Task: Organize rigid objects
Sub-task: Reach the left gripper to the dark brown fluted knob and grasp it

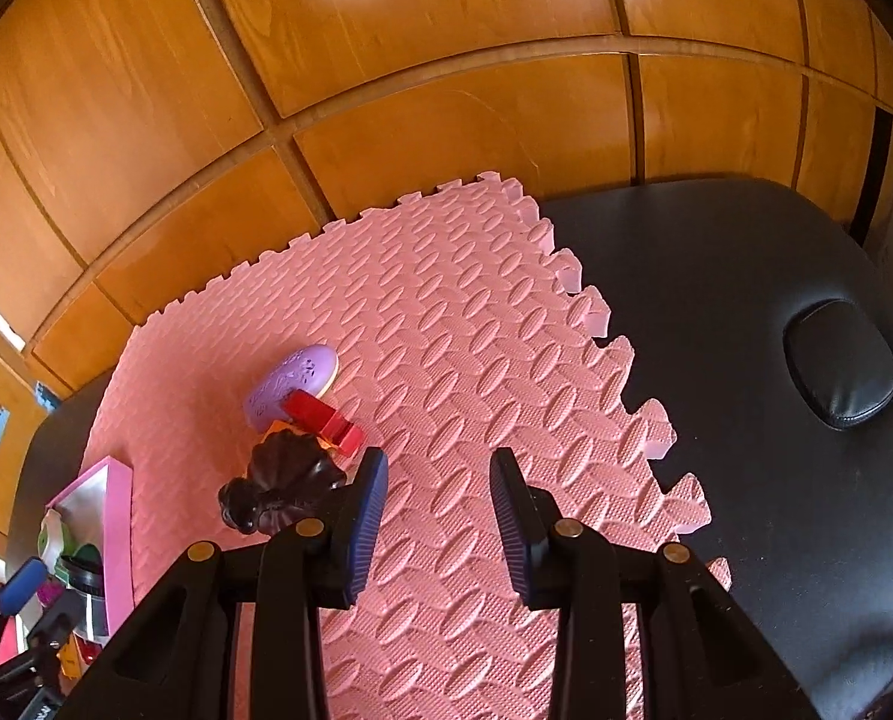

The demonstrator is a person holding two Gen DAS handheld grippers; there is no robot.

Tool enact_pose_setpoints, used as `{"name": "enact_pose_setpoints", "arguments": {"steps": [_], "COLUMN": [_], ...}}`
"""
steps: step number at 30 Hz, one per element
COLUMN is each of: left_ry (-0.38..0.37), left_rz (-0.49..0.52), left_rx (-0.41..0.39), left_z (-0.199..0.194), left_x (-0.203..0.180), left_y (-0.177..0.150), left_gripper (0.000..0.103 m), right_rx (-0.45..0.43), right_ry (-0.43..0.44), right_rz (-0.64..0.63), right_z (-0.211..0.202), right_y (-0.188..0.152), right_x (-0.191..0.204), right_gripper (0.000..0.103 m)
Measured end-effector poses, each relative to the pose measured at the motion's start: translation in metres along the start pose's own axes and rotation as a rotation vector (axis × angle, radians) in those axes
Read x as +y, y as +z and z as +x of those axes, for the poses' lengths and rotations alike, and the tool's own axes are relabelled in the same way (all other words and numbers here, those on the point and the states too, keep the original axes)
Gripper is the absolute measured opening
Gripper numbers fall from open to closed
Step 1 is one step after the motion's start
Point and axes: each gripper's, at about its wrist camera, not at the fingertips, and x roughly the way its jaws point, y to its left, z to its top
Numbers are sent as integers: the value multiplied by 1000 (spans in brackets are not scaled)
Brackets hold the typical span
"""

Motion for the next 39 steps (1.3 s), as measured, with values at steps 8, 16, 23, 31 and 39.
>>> {"name": "enact_pose_setpoints", "arguments": {"steps": [8,16,23,31,39], "left_ry": [-73,-93,-96,-181,-210], "left_rz": [-78,-87,-70,-1,150], "left_rx": [79,109,128,70,-7], "left_z": [30,44,58,51,58], "left_x": [-4,-12,-23,-52,-105], "left_y": [15,18,23,39,56], "left_gripper": [59,59,59,67,80], "right_rx": [23,45,47,36,22], "right_ry": [5,7,12,13,18], "right_rz": [27,85,106,127,145], "right_z": [4,7,7,3,0], "right_y": [0,1,1,3,5], "right_x": [-4,-14,-17,-20,-24], "right_gripper": [35,35,35,35,35]}}
